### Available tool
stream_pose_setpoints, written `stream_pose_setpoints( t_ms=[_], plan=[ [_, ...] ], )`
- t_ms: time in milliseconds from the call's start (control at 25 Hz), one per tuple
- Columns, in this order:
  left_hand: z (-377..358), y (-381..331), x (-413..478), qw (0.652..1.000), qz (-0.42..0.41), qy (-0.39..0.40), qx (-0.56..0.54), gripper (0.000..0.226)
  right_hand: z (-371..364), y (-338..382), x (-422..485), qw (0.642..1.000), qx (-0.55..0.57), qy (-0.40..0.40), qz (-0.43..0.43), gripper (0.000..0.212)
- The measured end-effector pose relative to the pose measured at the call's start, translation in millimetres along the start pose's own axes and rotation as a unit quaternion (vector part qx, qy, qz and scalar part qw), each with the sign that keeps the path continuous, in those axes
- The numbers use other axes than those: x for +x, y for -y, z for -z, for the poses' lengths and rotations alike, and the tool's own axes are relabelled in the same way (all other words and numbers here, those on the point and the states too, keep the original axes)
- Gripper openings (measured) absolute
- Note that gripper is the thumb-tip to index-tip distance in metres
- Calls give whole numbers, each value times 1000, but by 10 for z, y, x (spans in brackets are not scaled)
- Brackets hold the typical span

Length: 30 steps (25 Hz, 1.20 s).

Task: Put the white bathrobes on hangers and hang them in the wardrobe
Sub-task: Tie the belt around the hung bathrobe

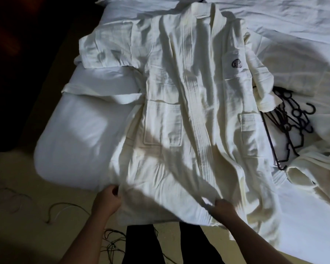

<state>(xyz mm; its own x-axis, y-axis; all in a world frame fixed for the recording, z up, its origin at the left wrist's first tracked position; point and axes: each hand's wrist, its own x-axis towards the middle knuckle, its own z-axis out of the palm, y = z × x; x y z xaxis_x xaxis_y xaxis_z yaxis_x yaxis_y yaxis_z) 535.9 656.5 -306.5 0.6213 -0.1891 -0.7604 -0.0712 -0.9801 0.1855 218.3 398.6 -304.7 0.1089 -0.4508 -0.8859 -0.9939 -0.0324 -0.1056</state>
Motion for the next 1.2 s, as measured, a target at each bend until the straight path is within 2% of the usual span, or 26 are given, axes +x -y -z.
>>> stream_pose_setpoints(
  t_ms=[80,160,200,280,360,400,440,520,600,640,720,800,840,880,920,960,1040,1120,1200],
  plan=[
    [127,-345,46,997,-39,-51,-42,18,137,203,63,989,137,-50,14,25],
    [237,-717,153,988,-73,-47,-128,23,340,419,183,972,208,-99,37,27],
    [276,-878,211,985,-80,-23,-150,26,441,513,235,969,219,-107,45,25],
    [362,-1093,365,990,-96,15,-103,18,660,689,298,968,207,-127,69,20],
    [432,-1098,512,994,-100,12,-44,45,809,679,380,964,165,-190,80,32],
    [471,-1065,580,995,-91,1,-29,50,843,614,420,965,151,-204,62,33],
    [501,-1013,627,996,-86,-8,-19,49,859,545,438,971,136,-195,42,30],
    [533,-1001,663,998,-68,-6,-9,36,882,510,442,984,129,-126,19,15],
    [545,-1120,681,997,-79,7,-8,16,981,666,476,978,193,-61,51,7],
    [560,-1236,707,995,-94,12,-32,17,1050,806,522,969,229,-48,76,18],
    [625,-1555,806,986,-115,26,-116,42,1178,1116,686,951,289,-54,101,33],
    [717,-1932,997,975,-99,38,-197,56,1305,1439,893,936,325,-73,113,31],
    [774,-2102,1110,973,-99,46,-201,49,1365,1557,1008,935,326,-77,121,22],
    [817,-2216,1205,979,-106,43,-171,34,1423,1623,1094,934,325,-83,120,14],
    [857,-2280,1298,986,-110,25,-124,21,1486,1640,1197,933,331,-101,104,17],
    [897,-2309,1393,990,-114,5,-79,19,1544,1601,1314,931,329,-140,77,24],
    [971,-2313,1479,995,-96,-11,-22,23,1651,1521,1412,926,319,-202,31,23],
    [1005,-2369,1482,995,-82,-56,14,26,1753,1622,1372,920,355,-158,50,8],
    [1034,-2521,1500,981,-131,-139,7,20,1887,1852,1381,899,427,-40,89,26]
  ],
)
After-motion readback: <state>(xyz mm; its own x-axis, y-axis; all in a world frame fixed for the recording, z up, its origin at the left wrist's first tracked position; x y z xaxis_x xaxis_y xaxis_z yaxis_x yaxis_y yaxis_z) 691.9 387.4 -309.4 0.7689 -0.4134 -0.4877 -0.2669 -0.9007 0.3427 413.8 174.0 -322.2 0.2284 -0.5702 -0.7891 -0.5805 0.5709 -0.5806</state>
